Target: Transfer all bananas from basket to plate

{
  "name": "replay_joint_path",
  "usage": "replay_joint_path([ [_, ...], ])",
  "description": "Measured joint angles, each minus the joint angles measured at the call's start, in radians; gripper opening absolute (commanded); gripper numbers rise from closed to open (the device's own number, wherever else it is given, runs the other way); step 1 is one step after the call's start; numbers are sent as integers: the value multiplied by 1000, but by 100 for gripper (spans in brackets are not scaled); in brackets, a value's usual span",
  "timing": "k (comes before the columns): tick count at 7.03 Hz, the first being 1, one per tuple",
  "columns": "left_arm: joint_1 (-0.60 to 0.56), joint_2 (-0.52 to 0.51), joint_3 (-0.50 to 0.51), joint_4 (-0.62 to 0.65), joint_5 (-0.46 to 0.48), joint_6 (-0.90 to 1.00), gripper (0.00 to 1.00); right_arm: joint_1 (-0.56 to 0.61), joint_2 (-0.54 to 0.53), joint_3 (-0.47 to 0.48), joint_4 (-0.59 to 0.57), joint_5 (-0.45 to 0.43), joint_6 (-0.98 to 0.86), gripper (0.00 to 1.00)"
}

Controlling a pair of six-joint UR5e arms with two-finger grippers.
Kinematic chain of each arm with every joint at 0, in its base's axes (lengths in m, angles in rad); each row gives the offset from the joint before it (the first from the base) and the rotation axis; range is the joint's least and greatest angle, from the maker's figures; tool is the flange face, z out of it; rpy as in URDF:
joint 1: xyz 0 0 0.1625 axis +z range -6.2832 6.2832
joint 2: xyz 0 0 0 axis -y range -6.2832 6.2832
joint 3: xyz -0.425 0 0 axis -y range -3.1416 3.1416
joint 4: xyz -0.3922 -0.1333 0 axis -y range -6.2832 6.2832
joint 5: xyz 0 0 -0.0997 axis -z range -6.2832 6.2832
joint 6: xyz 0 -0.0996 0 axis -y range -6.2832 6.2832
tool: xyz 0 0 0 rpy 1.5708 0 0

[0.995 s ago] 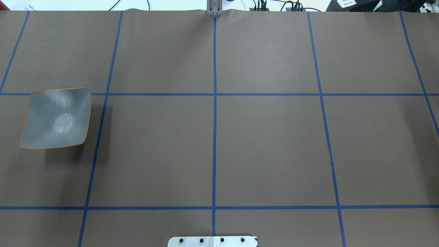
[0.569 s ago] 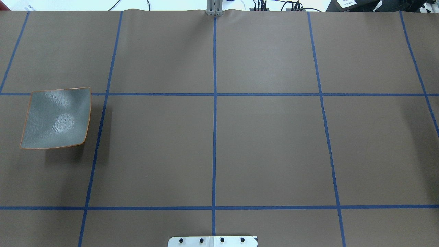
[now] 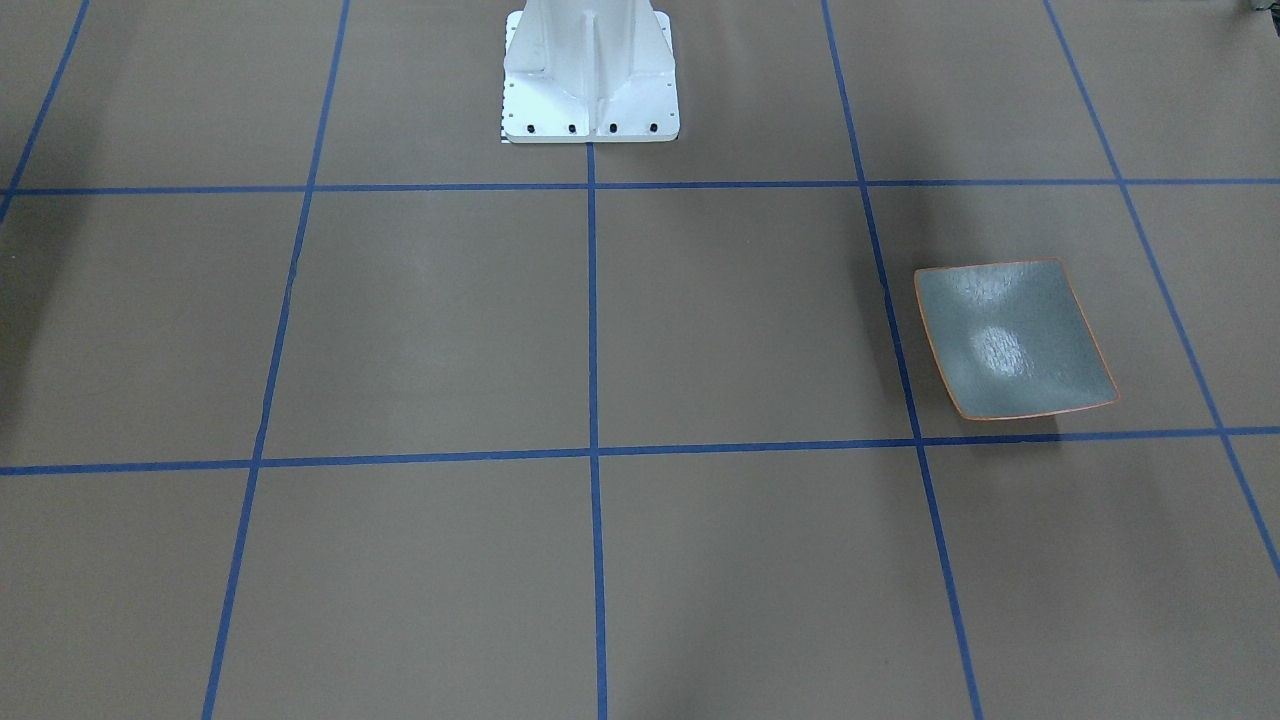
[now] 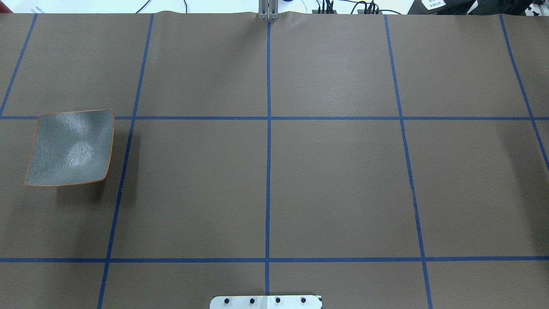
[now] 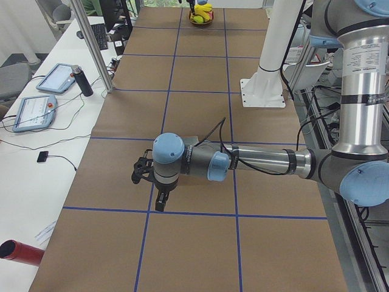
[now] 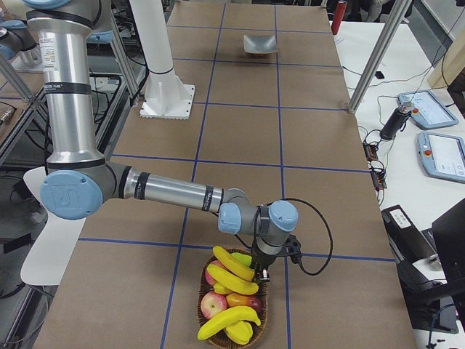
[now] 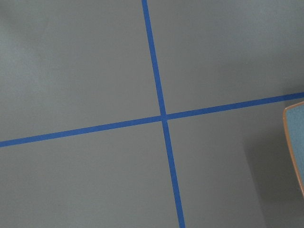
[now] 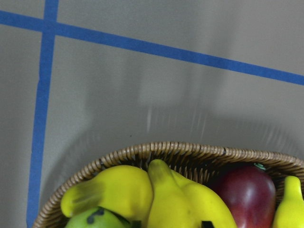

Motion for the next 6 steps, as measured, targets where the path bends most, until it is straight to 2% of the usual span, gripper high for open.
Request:
replay_joint_path([
  [6,0,0,-2,1,0,-2,100,35,-10,27,-8,7,-16,4],
])
